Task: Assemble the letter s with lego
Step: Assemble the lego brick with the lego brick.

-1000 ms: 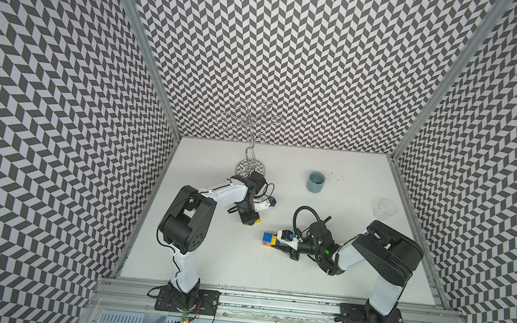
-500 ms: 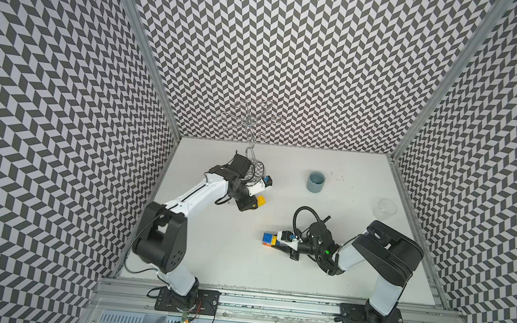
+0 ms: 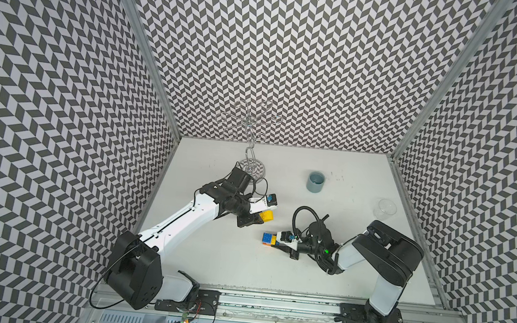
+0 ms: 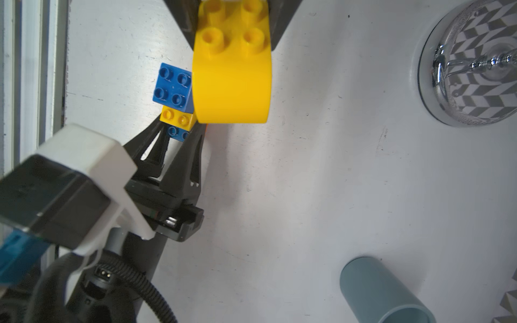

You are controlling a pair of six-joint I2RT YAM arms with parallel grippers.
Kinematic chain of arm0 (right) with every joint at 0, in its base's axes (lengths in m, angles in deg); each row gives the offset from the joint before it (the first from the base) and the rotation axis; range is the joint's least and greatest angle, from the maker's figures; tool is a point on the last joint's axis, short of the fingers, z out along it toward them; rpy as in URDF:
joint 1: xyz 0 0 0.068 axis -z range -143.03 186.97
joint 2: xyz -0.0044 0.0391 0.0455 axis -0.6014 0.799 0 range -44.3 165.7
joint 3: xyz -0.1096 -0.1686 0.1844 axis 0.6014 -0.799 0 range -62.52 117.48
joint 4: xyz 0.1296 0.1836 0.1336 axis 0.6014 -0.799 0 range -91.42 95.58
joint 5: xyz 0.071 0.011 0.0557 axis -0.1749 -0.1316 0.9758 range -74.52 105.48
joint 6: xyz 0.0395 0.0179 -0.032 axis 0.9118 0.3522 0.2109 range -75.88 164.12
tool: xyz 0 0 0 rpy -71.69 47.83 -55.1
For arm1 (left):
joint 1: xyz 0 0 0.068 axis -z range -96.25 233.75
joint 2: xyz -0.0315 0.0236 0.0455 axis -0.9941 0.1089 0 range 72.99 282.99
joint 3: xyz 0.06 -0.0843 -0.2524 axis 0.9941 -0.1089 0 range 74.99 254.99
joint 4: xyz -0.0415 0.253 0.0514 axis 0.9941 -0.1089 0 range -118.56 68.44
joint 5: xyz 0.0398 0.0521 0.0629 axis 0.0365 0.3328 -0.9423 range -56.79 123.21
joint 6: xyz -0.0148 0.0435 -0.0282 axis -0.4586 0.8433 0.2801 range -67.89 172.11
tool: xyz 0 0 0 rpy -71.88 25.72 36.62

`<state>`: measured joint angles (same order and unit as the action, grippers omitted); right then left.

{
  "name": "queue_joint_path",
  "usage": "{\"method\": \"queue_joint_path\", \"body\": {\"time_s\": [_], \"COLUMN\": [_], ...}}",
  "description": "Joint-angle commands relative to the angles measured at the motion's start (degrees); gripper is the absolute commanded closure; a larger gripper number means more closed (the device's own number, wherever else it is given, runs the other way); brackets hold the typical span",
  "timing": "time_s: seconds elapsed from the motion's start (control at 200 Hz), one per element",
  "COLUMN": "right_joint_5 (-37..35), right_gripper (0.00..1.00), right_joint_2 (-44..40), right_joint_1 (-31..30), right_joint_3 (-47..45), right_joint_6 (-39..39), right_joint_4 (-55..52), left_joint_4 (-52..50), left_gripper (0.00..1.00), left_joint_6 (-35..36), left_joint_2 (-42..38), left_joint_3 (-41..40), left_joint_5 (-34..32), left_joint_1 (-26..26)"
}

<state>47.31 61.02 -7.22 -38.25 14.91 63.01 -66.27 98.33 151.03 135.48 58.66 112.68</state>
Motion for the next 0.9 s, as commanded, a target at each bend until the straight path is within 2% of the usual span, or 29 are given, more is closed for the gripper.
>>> {"method": "queue_joint_path", "body": {"time_s": [0.0, 0.346, 0.611, 0.891], "right_joint_5": [-2.2, -2.5, -1.0, 1.3], "right_gripper": [0.76, 0.76, 0.77, 0.79], "right_joint_2": [2.2, 2.1, 3.0, 4.0], "right_joint_1": [0.2, 0.2, 0.2, 0.6], "right_joint_3": [-1.0, -1.0, -0.1, 1.6], "right_joint_6": [-2.3, -2.2, -2.8, -3.7], "right_joint_4": [-9.4, -9.5, -10.9, -14.4], "left_joint_4": [-1.2, -2.8, -2.8, -3.2], "left_gripper": [0.94, 0.95, 0.97, 0.97], "left_joint_6": [2.6, 2.9, 5.4, 5.9], "left_joint_2": [-1.8, -3.1, -3.8, -1.0], "left_joint_3": [-0.3, -2.6, -5.7, -4.1], "left_joint_5": [1.8, 5.2, 1.2, -1.7], "left_joint_1": [0.8, 3.9, 6.7, 7.7]}}
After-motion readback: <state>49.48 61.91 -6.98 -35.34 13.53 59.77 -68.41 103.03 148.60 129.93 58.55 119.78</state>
